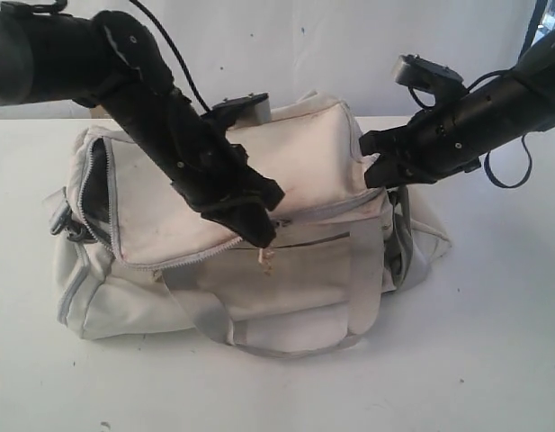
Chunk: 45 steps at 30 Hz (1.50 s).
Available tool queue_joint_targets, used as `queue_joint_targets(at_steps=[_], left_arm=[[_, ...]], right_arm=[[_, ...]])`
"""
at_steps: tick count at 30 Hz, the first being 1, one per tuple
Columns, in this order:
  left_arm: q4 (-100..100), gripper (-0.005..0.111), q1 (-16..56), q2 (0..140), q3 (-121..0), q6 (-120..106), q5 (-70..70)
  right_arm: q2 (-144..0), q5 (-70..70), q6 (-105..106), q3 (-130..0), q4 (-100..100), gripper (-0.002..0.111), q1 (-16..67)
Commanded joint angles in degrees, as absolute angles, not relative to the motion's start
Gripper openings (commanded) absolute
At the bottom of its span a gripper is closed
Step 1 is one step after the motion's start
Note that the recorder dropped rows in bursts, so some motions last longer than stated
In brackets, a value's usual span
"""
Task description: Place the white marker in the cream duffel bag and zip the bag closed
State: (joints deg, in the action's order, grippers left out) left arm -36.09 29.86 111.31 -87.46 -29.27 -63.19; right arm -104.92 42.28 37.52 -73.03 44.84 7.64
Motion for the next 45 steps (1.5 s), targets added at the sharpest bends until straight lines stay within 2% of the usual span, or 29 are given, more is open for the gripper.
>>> queue_joint_targets(at_steps=[1, 11, 17, 23, 27, 33, 39, 45], left_arm=[[-30.7, 0.000, 25.7, 109.2, -87.4, -27.6, -70.0], [-25.2, 0.000, 18.7, 106.2, -87.4, -26.6, -70.0], [-17.9, 0.000, 17.1, 104.6, -87.4, -22.3, -70.0], [-19.6, 0.000, 17.3, 103.8, -87.3, -22.1, -70.0], [-28.7, 0.000, 17.3, 103.8, -86.1, -24.1, -70.0], [-40.5, 0.000, 19.8, 103.9, -82.3, -27.1, -70.0], [-35.9, 0.014, 25.7, 103.9, -79.9, -26.0, -70.0], [-34.8, 0.017, 28.1, 103.9, -79.8, -23.9, -69.9]], right_arm=[[-104.7, 36.5, 37.1, -73.3, 44.3, 0.000, 7.4], [-104.7, 33.2, 37.1, -73.3, 43.4, 0.000, 7.4], [-104.7, 32.0, 37.1, -73.3, 41.6, 0.000, 7.4], [-104.7, 31.7, 37.1, -73.3, 41.8, 0.000, 7.4], [-104.7, 33.2, 37.1, -73.3, 42.4, 0.000, 7.4], [-104.7, 35.0, 37.1, -73.3, 43.2, 0.000, 7.4], [-104.7, 40.0, 37.2, -73.9, 56.1, 0.000, 7.4], [-104.7, 38.8, 37.2, -74.8, 57.8, 0.002, 7.4]])
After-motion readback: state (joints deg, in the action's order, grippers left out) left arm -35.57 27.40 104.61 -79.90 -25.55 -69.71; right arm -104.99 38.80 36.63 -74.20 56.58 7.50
